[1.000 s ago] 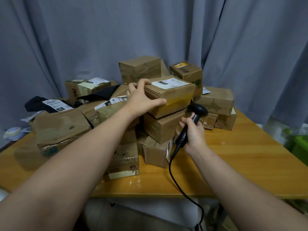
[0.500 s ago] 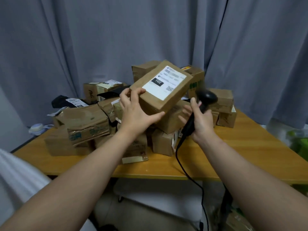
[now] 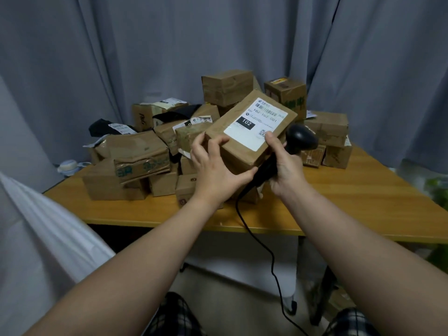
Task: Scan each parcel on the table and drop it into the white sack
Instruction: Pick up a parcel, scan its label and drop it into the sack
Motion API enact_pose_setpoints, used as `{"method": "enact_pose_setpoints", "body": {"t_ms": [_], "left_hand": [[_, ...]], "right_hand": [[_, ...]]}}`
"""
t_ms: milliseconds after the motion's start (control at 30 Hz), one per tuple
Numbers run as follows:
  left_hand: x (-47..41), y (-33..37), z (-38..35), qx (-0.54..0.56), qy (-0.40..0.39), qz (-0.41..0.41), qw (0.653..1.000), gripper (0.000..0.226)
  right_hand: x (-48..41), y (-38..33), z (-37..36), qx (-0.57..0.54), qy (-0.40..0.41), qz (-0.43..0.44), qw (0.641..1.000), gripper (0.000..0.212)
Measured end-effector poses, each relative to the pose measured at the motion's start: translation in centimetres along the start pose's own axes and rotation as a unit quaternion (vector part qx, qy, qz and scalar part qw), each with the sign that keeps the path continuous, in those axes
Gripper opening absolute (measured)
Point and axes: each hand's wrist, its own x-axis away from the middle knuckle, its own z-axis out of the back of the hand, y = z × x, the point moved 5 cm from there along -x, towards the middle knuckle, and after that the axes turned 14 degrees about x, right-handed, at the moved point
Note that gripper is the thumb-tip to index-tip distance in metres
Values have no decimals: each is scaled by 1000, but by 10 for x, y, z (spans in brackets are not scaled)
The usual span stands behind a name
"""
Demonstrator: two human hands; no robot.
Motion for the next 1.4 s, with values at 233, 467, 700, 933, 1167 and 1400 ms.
{"method": "enact_pose_setpoints", "body": {"t_ms": [233,467,700,933,1167,1400], "left_hand": [[-26,-9,2,257,-140,157,943,82],[-30,-23,0,338,-320,288,837,48],[-50,-24,41,263,-130,225,929,90],[-65,-27,64,205,-74,174,960,93],[-60,-35,62,203,-82,198,955,89],[-60,-45,64,220,-64,217,949,85]], "right_hand": [[-4,-23,36,71,-11,30,997,22],[-6,-41,42,236,-120,68,962,36],[-8,-45,23,332,-50,82,938,23],[29,-51,-20,381,-86,242,888,13],[35,-40,-29,410,-72,227,880,7],[39,-32,-32,424,-73,201,880,20]]}}
